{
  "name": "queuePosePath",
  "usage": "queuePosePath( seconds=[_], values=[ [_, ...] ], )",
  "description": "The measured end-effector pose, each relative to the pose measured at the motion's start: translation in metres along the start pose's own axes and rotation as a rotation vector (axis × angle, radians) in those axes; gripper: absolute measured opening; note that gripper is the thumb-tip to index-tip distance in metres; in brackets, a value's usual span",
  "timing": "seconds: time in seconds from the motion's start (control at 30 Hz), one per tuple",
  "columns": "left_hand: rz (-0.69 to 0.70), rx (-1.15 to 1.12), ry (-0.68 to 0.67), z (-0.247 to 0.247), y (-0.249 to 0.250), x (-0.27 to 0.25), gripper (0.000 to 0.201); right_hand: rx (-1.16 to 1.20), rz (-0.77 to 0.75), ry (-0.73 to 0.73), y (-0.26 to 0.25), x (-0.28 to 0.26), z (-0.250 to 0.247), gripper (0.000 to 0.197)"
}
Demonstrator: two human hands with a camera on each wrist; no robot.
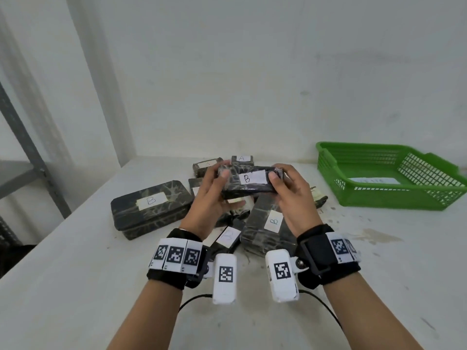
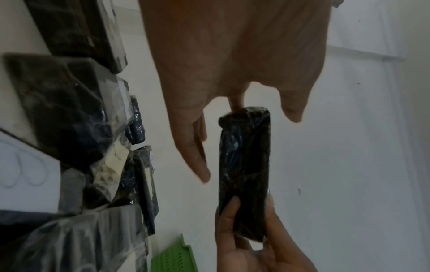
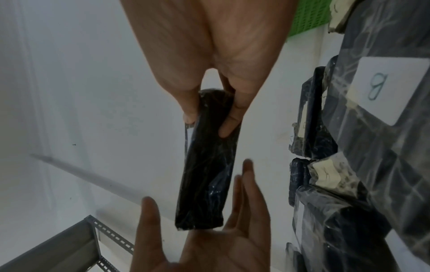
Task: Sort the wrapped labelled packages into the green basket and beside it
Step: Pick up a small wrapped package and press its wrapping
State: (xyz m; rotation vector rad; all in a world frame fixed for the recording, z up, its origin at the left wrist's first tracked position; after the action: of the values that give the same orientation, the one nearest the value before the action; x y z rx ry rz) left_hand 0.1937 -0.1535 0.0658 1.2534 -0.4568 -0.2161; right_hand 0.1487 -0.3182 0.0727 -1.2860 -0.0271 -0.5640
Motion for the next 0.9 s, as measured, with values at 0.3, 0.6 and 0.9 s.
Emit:
queuePosePath(
  seconds=[0.3,0.6,0.9],
  values=[
    [0.001,0.038,-0.014,0.000,-0.015,0.021,0.012,-0.005,0.054,-0.084,0.017,0.010,-0.004,0.037],
    [-0.044,0.042,-0.019,0.001,-0.022,0.009,0.028,-0.032,-0.010,0.019,0.022,0.003,-0.015,0.029],
    [-0.053,0.126,0.014,0.000,-0.023,0.004,0.033,-0.155,-0.078,-0.015,0.022,-0.005,-0.010,0.034]
  ],
)
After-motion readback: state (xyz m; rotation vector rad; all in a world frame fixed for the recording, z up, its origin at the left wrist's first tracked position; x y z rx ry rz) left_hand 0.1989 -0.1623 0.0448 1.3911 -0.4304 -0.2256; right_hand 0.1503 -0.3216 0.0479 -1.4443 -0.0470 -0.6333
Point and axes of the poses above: each hand's wrist, its own x-axis towards the middle knuckle, its own z-axis out of the palm, y = z × x, the point moved 6 cm from there along x, towards the middle knuckle, and after that the axes turned 6 degrees about x, right-handed, at the moved point
